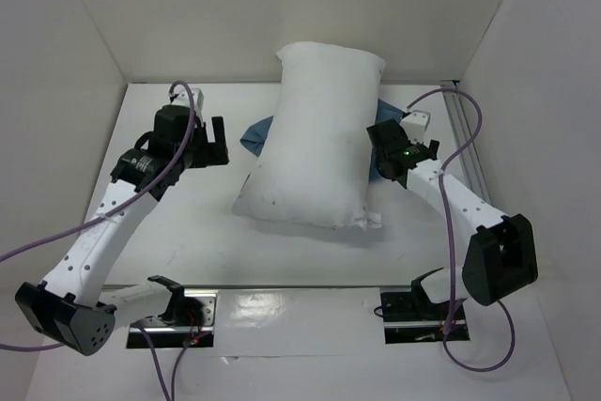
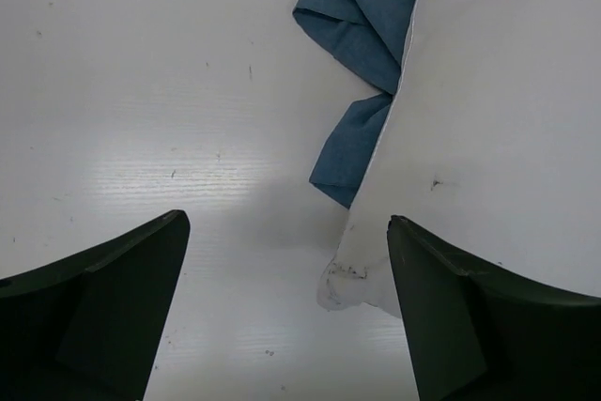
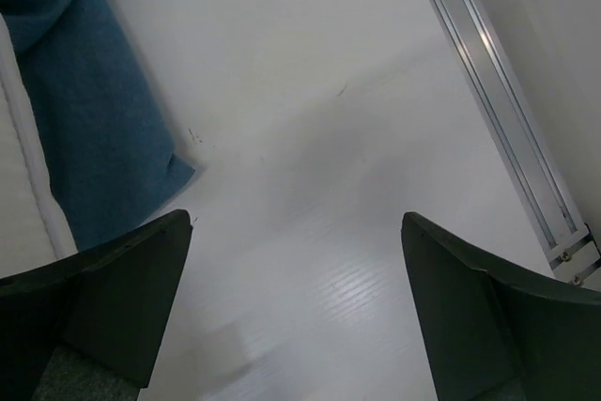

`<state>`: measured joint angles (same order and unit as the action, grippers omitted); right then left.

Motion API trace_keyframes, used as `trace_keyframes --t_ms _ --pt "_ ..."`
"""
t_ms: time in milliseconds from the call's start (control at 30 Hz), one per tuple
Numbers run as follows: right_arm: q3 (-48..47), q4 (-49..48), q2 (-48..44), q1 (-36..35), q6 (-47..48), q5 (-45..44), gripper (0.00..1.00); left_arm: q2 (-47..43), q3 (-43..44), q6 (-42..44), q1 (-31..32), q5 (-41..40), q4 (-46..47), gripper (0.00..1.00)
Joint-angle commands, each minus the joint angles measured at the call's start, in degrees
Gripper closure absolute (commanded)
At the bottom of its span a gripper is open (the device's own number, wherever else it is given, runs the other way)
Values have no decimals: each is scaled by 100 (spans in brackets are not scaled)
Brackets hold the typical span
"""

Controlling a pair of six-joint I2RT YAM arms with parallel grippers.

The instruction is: Put the pillow into the pillowcase

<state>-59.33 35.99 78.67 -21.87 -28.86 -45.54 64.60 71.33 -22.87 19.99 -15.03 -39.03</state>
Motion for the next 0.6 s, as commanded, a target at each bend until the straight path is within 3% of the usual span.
trace_keyframes --t_ms 0,333,567 --pt "-298 181 -36 -37 -225 -192 0 88 144 -86 23 237 -61 0" --pt "-351 66 -589 -90 179 729 0 413 364 -191 23 667 -61 0" --pt "-184 -127 -1433 -90 609 2153 0 966 785 -253 75 1141 44 0"
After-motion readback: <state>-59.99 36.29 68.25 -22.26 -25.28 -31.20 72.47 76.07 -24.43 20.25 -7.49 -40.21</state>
